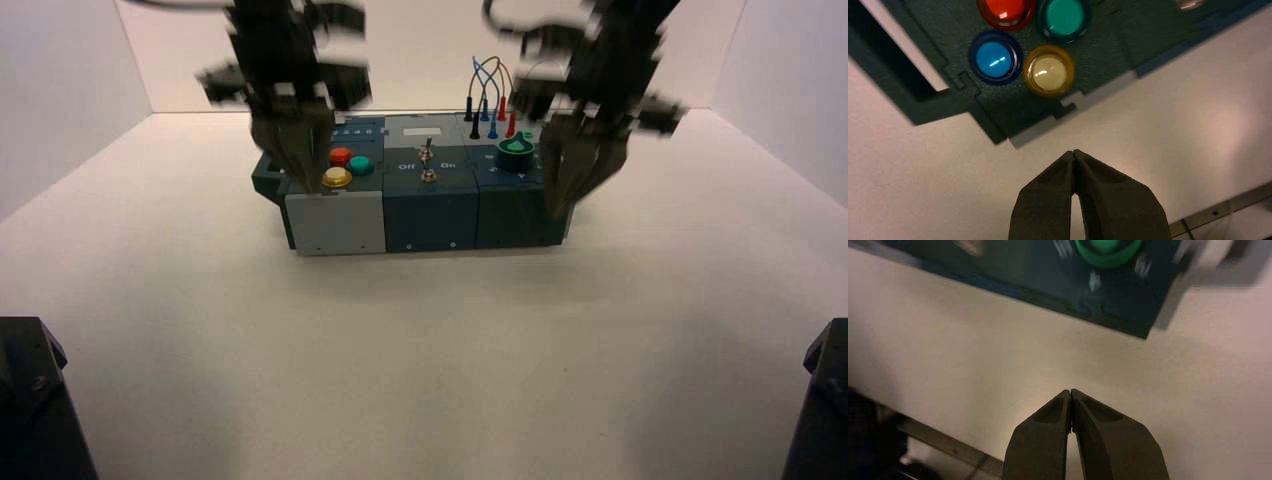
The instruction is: Move the box away.
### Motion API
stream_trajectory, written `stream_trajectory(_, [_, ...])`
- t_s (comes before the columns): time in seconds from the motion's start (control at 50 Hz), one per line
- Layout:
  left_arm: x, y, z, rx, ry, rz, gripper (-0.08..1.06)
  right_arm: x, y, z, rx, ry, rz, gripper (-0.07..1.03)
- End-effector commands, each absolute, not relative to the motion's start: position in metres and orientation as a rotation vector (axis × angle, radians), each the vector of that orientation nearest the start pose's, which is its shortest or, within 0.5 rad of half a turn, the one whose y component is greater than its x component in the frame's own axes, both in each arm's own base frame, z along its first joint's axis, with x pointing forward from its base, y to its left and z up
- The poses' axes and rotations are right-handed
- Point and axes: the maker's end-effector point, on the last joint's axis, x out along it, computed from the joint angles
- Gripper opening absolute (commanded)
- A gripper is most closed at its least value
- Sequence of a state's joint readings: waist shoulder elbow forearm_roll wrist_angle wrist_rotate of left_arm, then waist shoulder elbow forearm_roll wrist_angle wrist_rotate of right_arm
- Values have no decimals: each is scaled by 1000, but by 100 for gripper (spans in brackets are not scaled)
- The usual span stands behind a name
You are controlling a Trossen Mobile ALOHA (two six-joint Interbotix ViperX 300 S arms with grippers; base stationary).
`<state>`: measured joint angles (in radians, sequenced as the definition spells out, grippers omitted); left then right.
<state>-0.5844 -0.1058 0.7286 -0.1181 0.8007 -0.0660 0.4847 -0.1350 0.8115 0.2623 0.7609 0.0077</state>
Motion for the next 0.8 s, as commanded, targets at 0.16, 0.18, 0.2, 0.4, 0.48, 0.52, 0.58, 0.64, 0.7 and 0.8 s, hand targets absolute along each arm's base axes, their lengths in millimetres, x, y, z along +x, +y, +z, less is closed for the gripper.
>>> stream_trajectory(0.16, [241,-166,177,142,1151,-478,-3,240,158,152,-12,1138,467,-2])
stream_trajectory(0.18, [242,-163,183,136,1130,-476,-3,240,157,156,-8,1117,468,-2])
stream_trajectory(0.2, [242,-159,187,132,1115,-471,-3,240,157,159,-5,1097,470,-2])
stream_trajectory(0.4, [241,-135,220,115,987,-436,-3,235,148,185,-1,951,480,-2])
stream_trajectory(0.48, [243,-122,227,133,934,-410,-3,233,144,194,-2,894,480,-2])
stream_trajectory(0.52, [244,-117,229,135,912,-396,-3,232,143,197,2,873,482,-2])
stream_trajectory(0.58, [246,-108,231,130,879,-371,-3,229,140,201,8,847,481,-2])
stream_trajectory(0.64, [247,-99,228,113,846,-342,-3,225,137,203,9,825,481,-2])
stream_trajectory(0.7, [248,-93,226,103,815,-327,-3,222,135,204,9,812,481,-2])
stream_trajectory(0.8, [247,-90,221,92,772,-321,-3,218,131,206,12,793,478,-2])
